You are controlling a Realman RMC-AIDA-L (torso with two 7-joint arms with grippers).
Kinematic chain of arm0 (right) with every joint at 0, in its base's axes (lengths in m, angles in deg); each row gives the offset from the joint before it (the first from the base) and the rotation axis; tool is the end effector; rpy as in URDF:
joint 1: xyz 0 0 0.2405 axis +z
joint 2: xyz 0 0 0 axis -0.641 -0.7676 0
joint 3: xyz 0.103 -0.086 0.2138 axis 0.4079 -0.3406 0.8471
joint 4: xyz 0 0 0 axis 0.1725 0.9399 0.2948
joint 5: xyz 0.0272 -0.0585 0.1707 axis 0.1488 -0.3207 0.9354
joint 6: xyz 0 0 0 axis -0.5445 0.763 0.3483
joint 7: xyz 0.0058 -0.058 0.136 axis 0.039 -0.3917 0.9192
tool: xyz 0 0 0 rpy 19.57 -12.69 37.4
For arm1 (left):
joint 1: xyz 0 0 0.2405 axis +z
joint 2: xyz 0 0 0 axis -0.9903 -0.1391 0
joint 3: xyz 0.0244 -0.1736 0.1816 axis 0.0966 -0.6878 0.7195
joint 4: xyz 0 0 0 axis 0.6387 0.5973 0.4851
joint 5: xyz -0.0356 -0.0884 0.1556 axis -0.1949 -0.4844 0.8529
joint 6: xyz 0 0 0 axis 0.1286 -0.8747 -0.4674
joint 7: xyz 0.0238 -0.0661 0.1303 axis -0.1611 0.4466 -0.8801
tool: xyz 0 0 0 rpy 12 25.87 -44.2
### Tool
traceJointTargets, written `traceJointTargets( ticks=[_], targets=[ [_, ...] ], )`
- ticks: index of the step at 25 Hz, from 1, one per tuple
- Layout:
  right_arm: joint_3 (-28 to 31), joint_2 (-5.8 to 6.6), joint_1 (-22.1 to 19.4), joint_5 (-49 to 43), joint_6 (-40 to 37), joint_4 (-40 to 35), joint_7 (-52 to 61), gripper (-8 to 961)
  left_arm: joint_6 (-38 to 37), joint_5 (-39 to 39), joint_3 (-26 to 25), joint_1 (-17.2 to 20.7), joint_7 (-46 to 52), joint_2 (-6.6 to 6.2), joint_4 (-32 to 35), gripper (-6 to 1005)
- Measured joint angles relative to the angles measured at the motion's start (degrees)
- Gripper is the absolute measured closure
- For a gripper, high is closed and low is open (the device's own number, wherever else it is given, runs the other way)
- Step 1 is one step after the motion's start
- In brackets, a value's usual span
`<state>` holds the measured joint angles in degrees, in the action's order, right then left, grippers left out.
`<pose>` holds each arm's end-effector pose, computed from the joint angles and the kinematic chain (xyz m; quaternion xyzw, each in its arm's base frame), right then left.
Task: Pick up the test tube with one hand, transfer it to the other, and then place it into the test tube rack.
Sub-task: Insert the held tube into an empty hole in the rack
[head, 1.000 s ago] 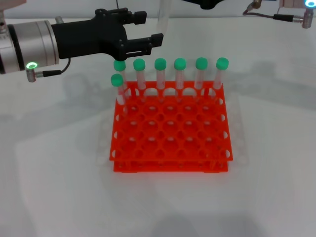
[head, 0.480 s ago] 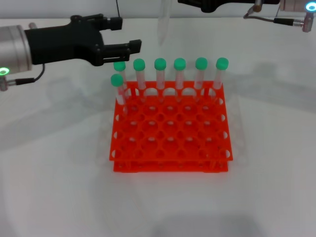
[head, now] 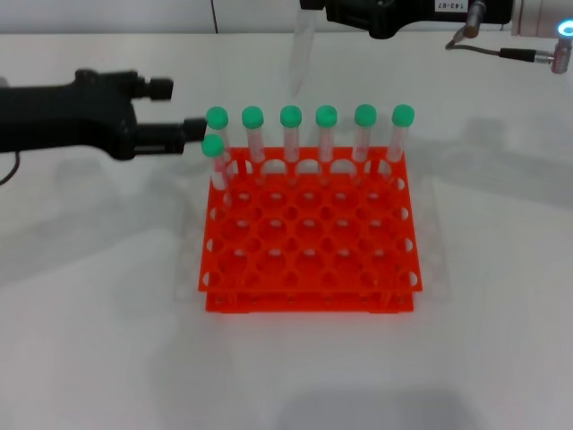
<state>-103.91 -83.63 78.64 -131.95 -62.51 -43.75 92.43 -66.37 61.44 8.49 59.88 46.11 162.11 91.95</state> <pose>0.0880 0.3757 0.0249 -0.9362 0.0889 0.3019 0.1562 -0.2114 0.3159 0.0575 -0.9405 -0.2043 -0.1852 0.1983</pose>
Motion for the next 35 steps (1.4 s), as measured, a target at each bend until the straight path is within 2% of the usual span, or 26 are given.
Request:
traceJointTargets(
  ticks=[6,11,19,27,35],
  targets=[
    [-1.02,0.01,-0.42,0.66,-0.06,-0.01,-0.03,694,-5.74,6.41,-0.83,1.71,5.06,-0.63,3.99,233],
    [-1.62,-0.05,-0.60,1.13,-0.09,0.12,-0.11,694,-9.02,9.99,-4.70,2.44,5.93,-0.52,5.04,233],
    [-2.69,-0.11,-0.77,1.70,0.10,0.21,-0.12,694,-10.47,16.35,-5.73,2.61,6.74,-0.39,4.94,233],
    [-3.56,-0.14,-0.78,1.75,0.69,3.24,-0.53,695,-10.00,17.12,-5.82,2.79,4.71,-0.04,3.11,234],
    [-7.21,-0.28,-0.37,4.56,2.77,7.69,-3.61,695,-9.90,17.14,-5.74,3.04,3.23,0.08,1.30,234]
  ],
)
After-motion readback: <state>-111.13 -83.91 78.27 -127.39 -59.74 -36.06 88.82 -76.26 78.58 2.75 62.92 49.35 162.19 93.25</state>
